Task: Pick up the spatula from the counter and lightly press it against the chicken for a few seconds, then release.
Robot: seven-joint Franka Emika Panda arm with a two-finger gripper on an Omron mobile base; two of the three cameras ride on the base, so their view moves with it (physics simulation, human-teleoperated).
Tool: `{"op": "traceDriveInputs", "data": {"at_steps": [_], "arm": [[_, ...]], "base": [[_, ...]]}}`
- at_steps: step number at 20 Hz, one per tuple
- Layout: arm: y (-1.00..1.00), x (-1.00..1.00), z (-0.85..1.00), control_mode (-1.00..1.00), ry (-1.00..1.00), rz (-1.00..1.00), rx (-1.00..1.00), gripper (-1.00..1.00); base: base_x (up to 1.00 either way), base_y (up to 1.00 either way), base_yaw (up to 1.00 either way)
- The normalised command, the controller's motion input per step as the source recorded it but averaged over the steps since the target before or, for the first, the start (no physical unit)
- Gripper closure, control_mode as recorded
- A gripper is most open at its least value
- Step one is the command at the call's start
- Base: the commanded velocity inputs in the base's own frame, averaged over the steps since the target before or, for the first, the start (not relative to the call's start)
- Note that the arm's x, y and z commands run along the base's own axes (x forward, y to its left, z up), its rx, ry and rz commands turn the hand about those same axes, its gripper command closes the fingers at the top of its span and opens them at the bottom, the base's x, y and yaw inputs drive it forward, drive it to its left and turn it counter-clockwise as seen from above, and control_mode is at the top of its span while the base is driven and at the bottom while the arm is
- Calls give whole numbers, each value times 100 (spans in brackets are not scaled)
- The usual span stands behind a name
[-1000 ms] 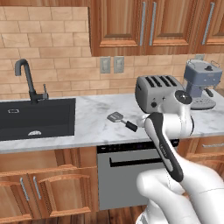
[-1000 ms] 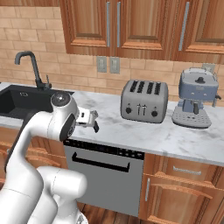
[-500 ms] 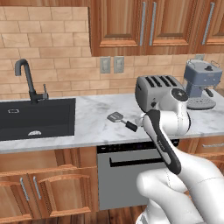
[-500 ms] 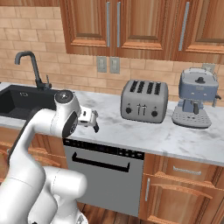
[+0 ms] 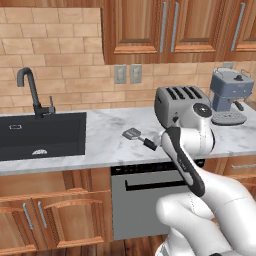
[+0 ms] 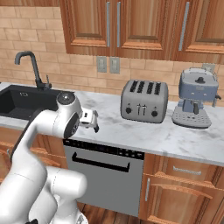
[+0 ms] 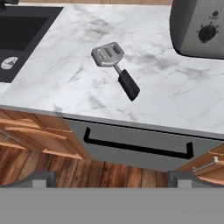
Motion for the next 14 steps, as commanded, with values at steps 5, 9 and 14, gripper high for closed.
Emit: {"op": "traceDriveInputs", "data": {"at_steps": [5, 9, 14], "arm": [[0, 11, -15, -100, 0, 0, 0, -100], [0, 8, -10, -100, 0, 0, 0, -100], [0, 13, -11, -100, 0, 0, 0, -100]], "base": [[0, 0, 0], [0, 0, 0], [0, 0, 0]]}}
